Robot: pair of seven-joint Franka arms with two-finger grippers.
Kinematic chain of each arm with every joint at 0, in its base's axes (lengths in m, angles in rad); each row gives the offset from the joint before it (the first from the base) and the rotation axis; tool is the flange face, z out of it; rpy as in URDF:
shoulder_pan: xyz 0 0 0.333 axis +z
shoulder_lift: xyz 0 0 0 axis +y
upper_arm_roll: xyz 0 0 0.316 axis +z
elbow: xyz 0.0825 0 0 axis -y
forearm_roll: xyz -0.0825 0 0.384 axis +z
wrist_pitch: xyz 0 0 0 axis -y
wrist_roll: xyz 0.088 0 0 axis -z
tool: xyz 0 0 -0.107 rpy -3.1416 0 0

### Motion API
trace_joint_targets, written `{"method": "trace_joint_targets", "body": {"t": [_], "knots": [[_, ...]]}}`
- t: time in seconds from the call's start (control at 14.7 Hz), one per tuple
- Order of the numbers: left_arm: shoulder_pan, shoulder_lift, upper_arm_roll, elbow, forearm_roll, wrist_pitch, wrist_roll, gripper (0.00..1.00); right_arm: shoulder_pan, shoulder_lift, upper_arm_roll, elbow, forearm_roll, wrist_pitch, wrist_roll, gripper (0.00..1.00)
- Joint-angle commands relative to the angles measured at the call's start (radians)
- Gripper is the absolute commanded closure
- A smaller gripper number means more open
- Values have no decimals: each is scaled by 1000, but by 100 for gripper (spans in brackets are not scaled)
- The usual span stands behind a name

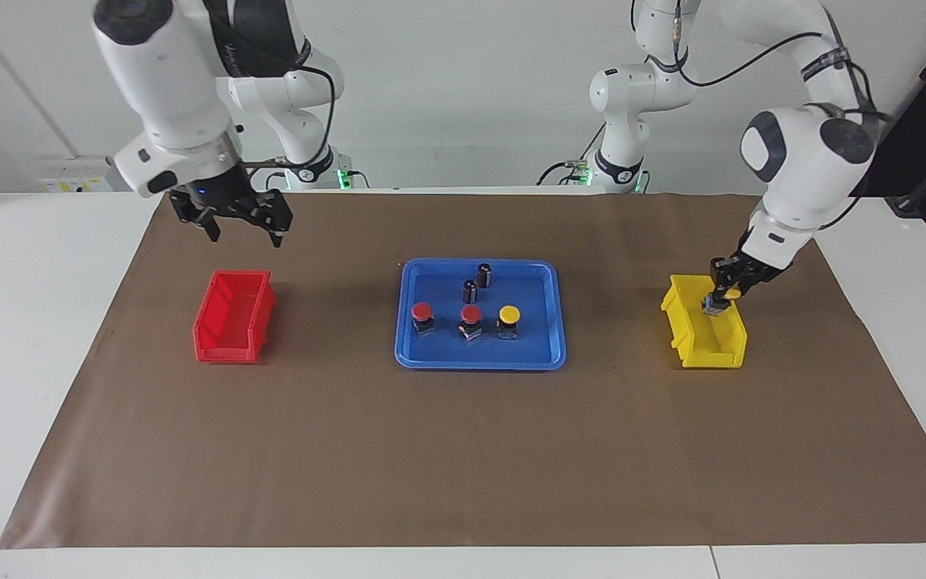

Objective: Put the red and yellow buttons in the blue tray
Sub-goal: 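Release the red button in the tray while the left gripper grasps a yellow button, then lower the yellow button into the tray and open the left gripper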

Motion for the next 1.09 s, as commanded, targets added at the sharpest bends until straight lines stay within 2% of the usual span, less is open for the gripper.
{"method": "trace_joint_targets", "body": {"t": [0.0,0.07,0.14,0.2,0.27,0.55,0.68,1.02], "knots": [[-106,30,-14,208,58,-203,-194,99,-18,-12,15,50,-11,-65,-39,0],[-166,18,-18,158,32,-149,-355,99,-25,-12,10,53,-14,-76,-65,0],[-229,-8,-18,63,-12,-24,-472,99,-48,-13,6,53,-11,-76,-87,0],[-265,-36,-18,-15,-60,79,-520,99,-76,-21,4,35,-6,-75,-117,0],[-298,-38,-18,-60,-98,130,-531,99,-85,-39,4,-3,-1,-72,-145,0],[-418,48,-16,-97,-137,248,-631,98,-82,-53,7,-22,3,-78,-159,0],[-452,79,-16,-116,-137,310,-674,98,-81,-53,9,-24,3,-81,-168,0],[-501,142,-16,-120,-137,359,-728,99,-84,-56,10,-24,3,-84,-190,0]]}}
